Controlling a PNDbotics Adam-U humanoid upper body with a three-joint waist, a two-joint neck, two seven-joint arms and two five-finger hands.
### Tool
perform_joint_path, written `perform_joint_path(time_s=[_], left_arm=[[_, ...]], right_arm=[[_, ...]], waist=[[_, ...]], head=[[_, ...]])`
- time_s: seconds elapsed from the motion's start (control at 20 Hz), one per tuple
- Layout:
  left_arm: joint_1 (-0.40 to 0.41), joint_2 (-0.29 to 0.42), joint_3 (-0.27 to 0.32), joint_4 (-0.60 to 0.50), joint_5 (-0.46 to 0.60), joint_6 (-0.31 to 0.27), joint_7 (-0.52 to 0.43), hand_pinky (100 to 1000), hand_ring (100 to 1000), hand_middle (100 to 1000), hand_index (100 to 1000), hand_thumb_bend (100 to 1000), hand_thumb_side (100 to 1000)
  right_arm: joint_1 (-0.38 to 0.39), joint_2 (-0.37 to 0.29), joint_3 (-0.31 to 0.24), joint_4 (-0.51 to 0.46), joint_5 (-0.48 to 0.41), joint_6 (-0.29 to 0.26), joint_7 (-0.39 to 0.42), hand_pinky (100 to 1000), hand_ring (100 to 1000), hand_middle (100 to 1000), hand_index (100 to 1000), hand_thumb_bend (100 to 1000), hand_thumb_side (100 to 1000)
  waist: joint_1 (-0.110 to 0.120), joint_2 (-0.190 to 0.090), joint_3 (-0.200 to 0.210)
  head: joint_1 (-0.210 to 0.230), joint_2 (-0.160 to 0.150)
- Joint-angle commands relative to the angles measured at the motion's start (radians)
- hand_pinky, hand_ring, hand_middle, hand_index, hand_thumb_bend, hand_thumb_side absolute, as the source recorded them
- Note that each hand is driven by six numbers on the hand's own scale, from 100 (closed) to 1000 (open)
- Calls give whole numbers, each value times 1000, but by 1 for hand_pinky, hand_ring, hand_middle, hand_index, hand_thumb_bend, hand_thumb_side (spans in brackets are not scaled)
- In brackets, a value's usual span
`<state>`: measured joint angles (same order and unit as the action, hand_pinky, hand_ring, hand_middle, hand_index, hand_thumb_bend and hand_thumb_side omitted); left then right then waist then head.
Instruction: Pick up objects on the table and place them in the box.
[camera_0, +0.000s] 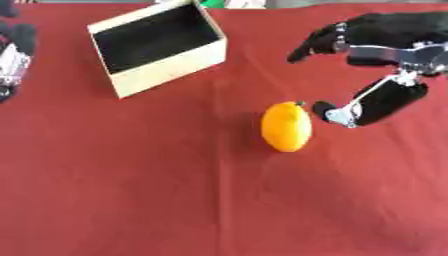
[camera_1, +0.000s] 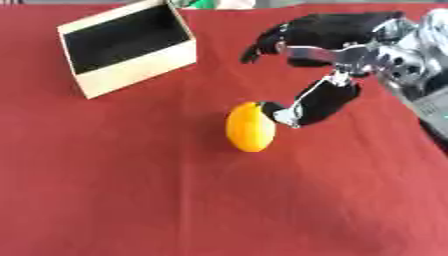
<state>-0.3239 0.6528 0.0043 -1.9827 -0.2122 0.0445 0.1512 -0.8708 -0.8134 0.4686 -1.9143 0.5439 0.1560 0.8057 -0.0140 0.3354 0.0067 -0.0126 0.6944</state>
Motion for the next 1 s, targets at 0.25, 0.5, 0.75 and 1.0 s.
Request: perform_joint_path(time_s=[0.25,0.5,0.75,1.0], left_arm=[[-8,22,16,-17,-3,1,3,445,564,618,768,335,613],[-7,21,16,-17,-1,2,3,445,564,618,768,335,613],[-9,18,12,-17,1,1,-3,445,564,619,769,334,614],[-8,15,11,-17,4,1,-7,445,564,619,769,333,614]], right_arm=[[-20,-5,2,31,18,-10,13,933,937,860,957,252,342],[-39,19,29,92,38,-23,21,933,936,859,961,263,349],[-71,66,72,176,55,-39,24,932,935,858,958,270,344],[-95,116,109,294,86,-61,19,933,936,856,959,266,342]], waist=[[2,-25,-1],[1,-25,2],[2,-24,5],[3,-22,7]], head=[[-6,2],[-11,-4],[-17,-8],[-23,-12]])
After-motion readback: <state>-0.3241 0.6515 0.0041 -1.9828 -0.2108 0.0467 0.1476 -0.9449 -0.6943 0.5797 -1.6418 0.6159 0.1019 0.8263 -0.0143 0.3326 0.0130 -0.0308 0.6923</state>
